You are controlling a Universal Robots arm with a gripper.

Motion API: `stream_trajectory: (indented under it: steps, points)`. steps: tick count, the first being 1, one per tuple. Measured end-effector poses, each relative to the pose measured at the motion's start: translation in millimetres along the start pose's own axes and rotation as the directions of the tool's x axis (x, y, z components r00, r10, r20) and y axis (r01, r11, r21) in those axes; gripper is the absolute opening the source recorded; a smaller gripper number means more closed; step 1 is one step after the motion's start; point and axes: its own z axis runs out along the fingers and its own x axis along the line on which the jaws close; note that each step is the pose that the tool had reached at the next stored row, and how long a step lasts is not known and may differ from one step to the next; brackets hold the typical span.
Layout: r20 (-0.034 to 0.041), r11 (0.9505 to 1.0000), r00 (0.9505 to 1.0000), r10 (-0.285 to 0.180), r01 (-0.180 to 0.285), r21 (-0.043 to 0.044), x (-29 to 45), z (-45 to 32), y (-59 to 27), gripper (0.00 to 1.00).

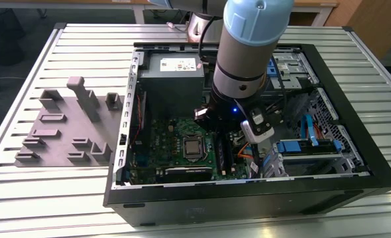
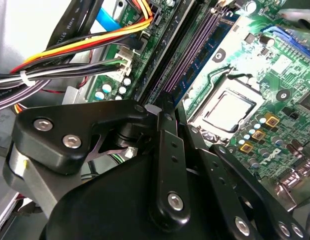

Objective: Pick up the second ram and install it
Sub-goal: 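Insert the second ram into the second slot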

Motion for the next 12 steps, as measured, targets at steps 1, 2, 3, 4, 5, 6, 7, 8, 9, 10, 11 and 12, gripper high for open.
stream_trajectory:
  steps: [1, 2, 3, 4, 5, 6, 7, 8, 9, 10, 11, 12]
  points:
    - [0.0, 1.0, 1.0, 0.0, 0.0, 0.0, -0.1, 0.1, 0.0, 0.14]
    - [-0.0001, 1.0, 1.0, 0.0, 0.0, 0.0, -0.1, 0.2, -0.1, 0.14]
    - [-0.0001, 1.0, 1.0, 0.0, 0.0, 0.0001, -0.1, 0.3, -0.1, 0.14]
    - [-0.0001, 1.0, 1.0, 0.0, 0.0, 0.0, -0.1, 0.5, -0.1, 0.14]
    - [-0.0001, 1.0, 1.0, 0.0, 0.0, 0.0, -0.2, 0.7, -0.1, 0.14]
    - [-0.0001, 1.0, 1.0, 0.0, 0.0, 0.0001, -0.2, 0.8, -0.1, 0.14]
    - [-0.0001, 1.0, 1.0, 0.0, 0.0, 0.0001, -0.2, 1.0, -0.1, 0.14]
    - [-0.0001, 1.0, 1.0, 0.0, 0.0, 0.0001, -0.2, 1.1, -0.1, 0.14]
    - [-0.0001, 1.0, 1.0, 0.0, 0.0, 0.0001, -0.2, 1.3, -0.1, 0.14]
    - [-0.0001, 1.0, 1.0, 0.0, 0.0, 0.0, -0.2, 1.5, -0.1, 0.14]
    - [-0.0001, 1.0, 1.0, 0.0, 0.0, -0.0001, -0.2, 1.8, -0.1, 0.14]
    - [-0.0001, 1.0, 1.0, 0.0, 0.0, 0.0001, -0.2, 1.9, -0.1, 0.14]
